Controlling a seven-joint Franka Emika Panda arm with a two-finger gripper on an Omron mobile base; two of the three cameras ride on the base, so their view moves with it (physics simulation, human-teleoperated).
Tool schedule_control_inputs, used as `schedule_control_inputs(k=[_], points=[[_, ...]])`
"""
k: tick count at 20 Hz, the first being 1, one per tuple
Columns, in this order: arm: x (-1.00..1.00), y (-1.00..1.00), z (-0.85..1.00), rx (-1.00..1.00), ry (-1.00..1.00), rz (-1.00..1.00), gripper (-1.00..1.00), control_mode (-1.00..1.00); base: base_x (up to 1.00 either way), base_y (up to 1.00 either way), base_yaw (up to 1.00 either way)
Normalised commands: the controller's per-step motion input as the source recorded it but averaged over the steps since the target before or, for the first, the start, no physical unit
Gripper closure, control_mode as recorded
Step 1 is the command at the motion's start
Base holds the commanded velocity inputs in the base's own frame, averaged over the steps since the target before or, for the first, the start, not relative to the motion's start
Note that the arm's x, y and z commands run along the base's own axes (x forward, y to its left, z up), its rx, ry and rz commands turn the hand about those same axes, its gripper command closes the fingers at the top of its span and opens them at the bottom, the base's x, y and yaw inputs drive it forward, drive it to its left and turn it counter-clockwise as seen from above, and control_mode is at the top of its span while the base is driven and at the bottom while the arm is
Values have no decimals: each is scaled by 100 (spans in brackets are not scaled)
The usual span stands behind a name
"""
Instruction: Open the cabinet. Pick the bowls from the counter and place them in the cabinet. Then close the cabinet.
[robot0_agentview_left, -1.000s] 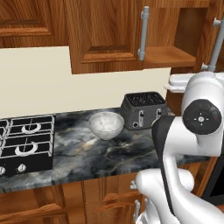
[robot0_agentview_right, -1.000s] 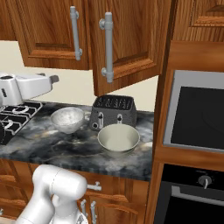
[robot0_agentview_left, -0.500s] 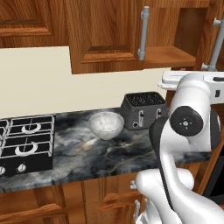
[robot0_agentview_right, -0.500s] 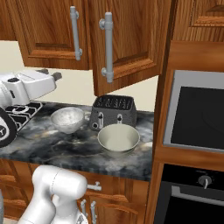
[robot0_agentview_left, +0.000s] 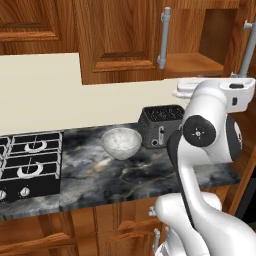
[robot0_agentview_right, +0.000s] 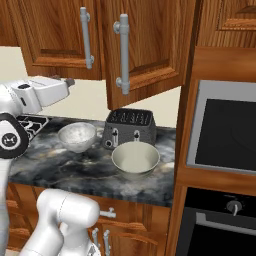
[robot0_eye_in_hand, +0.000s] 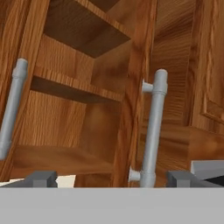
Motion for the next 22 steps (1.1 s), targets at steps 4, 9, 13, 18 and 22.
schedule_control_inputs(k=[4, 9, 13, 18, 22], points=[[31, -5, 0, 0, 0, 0, -100, -100, 0, 0, 0], [29, -15, -3, 0, 0, 0, -100, -100, 0, 0, 0], [33, -23, -5, 1, 0, 0, -100, -100, 0, 0, 0], [32, -39, -3, 4, 1, -1, -100, -100, 0, 0, 0], [28, -64, -5, 10, 0, 0, -100, -100, 0, 0, 0]])
